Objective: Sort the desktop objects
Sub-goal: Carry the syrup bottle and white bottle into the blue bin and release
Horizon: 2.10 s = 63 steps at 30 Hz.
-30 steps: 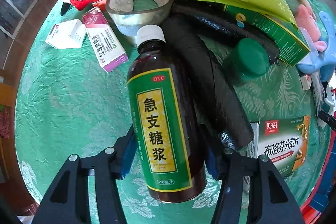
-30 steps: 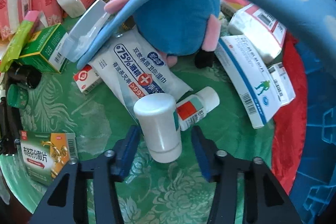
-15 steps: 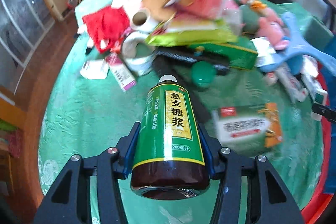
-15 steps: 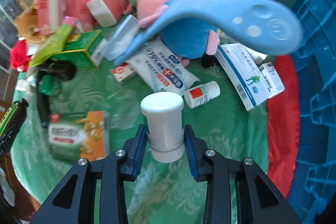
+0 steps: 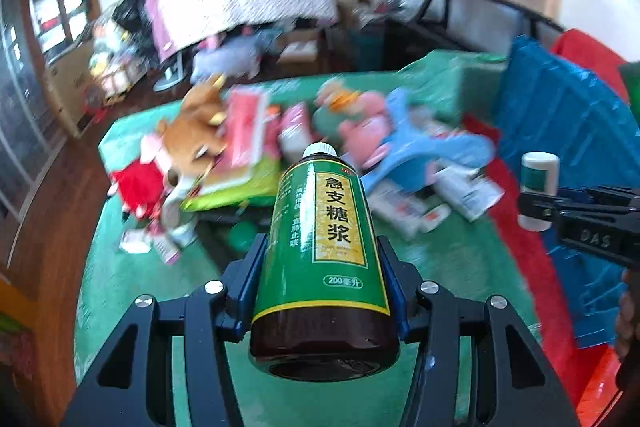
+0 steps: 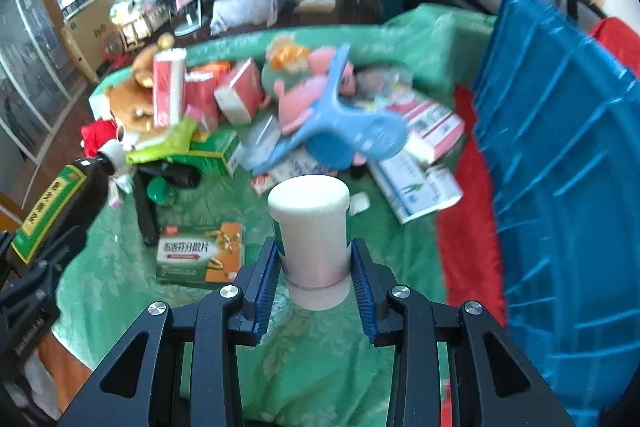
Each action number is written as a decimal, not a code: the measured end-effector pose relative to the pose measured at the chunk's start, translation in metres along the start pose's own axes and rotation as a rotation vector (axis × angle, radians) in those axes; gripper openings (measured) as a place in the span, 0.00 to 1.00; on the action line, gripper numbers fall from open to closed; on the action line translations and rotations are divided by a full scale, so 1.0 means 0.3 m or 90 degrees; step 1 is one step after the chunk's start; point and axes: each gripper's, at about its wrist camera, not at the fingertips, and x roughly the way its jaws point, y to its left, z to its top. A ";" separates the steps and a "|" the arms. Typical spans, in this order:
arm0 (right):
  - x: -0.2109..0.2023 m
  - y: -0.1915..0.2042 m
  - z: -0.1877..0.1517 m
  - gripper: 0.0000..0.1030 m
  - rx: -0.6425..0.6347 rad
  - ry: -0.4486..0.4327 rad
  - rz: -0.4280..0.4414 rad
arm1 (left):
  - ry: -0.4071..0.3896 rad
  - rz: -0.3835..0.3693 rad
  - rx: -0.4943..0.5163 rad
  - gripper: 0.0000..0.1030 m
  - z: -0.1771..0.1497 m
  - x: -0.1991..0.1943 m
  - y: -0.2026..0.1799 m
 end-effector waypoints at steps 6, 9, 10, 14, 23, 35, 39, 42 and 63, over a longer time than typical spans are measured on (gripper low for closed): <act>-0.185 -0.086 0.000 0.33 0.021 -0.049 -0.032 | -0.054 -0.051 0.036 0.49 0.076 -0.111 -0.220; -0.287 -0.150 -0.002 0.33 0.037 -0.078 -0.056 | -0.084 -0.073 0.067 0.49 0.118 -0.171 -0.341; -0.319 -0.171 -0.003 0.33 0.044 -0.086 -0.062 | -0.092 -0.081 0.075 0.49 0.128 -0.187 -0.377; -0.436 -0.263 -0.011 0.33 0.072 -0.110 -0.094 | -0.122 -0.118 0.107 0.49 0.163 -0.259 -0.527; -0.681 -0.586 -0.127 0.33 0.203 -0.106 -0.200 | -0.161 -0.216 0.217 0.49 0.190 -0.399 -0.974; -0.817 -1.043 -0.447 0.33 0.358 -0.009 -0.317 | -0.107 -0.318 0.344 0.49 0.101 -0.427 -1.525; -0.803 -1.134 -0.513 0.33 0.384 0.029 -0.334 | -0.078 -0.333 0.364 0.49 0.059 -0.406 -1.622; -0.780 -1.172 -0.557 0.33 0.395 0.051 -0.341 | -0.052 -0.334 0.377 0.49 0.034 -0.373 -1.664; -0.705 -1.215 -0.625 0.38 0.450 0.156 -0.385 | 0.035 -0.329 0.379 0.49 -0.006 -0.286 -1.661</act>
